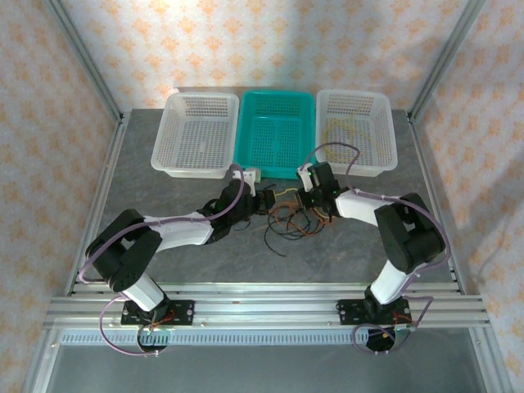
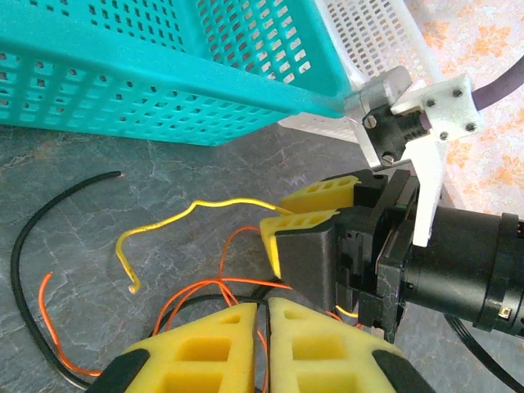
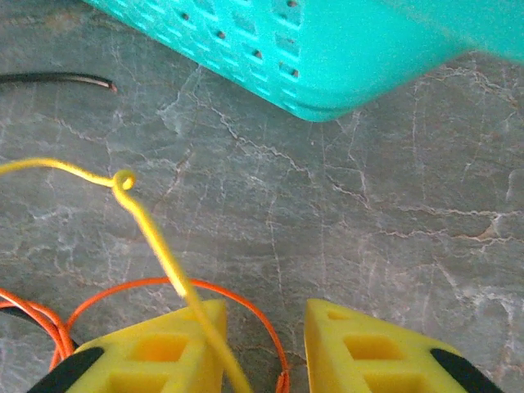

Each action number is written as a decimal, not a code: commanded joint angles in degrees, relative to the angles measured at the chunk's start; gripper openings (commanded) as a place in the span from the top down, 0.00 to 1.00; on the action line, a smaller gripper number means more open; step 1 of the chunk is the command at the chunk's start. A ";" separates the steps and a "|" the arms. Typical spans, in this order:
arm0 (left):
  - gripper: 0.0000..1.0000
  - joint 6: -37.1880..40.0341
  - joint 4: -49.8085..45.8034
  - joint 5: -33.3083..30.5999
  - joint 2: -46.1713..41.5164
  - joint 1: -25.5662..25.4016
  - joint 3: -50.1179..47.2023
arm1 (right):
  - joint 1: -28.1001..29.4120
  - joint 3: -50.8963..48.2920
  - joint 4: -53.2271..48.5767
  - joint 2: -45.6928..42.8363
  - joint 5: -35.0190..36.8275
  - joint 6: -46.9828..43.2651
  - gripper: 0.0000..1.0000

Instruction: Untangle the cables

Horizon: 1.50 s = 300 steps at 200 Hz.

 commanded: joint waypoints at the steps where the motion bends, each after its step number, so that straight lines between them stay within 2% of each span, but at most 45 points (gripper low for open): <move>1: 0.87 -0.70 2.35 0.79 1.02 0.16 -0.83 | 0.50 1.06 -1.72 -0.55 4.09 -0.70 0.76; 55: 0.87 -0.52 2.08 1.41 1.84 0.15 0.01 | 1.08 0.94 -3.88 -2.60 6.36 0.35 0.92; 99: 0.87 -0.12 2.05 1.23 2.04 0.15 -0.03 | 1.68 -1.11 -5.05 -7.53 7.03 1.85 1.00; 173: 0.84 -0.53 4.04 0.38 -0.01 0.28 -0.17 | 1.90 -5.36 -7.47 -18.93 5.23 5.86 1.00; 221: 0.83 0.96 1.01 0.00 -3.43 0.37 2.65 | 1.93 -7.55 -7.43 -28.28 2.89 13.58 1.00; 271: 0.75 7.23 -6.40 4.43 -4.38 0.24 12.67 | 1.89 -5.75 -7.39 -33.36 6.60 25.17 1.00; 300: 0.75 11.04 -11.76 2.69 -2.78 0.42 19.10 | 1.84 -6.67 -3.83 -34.57 14.92 27.30 1.00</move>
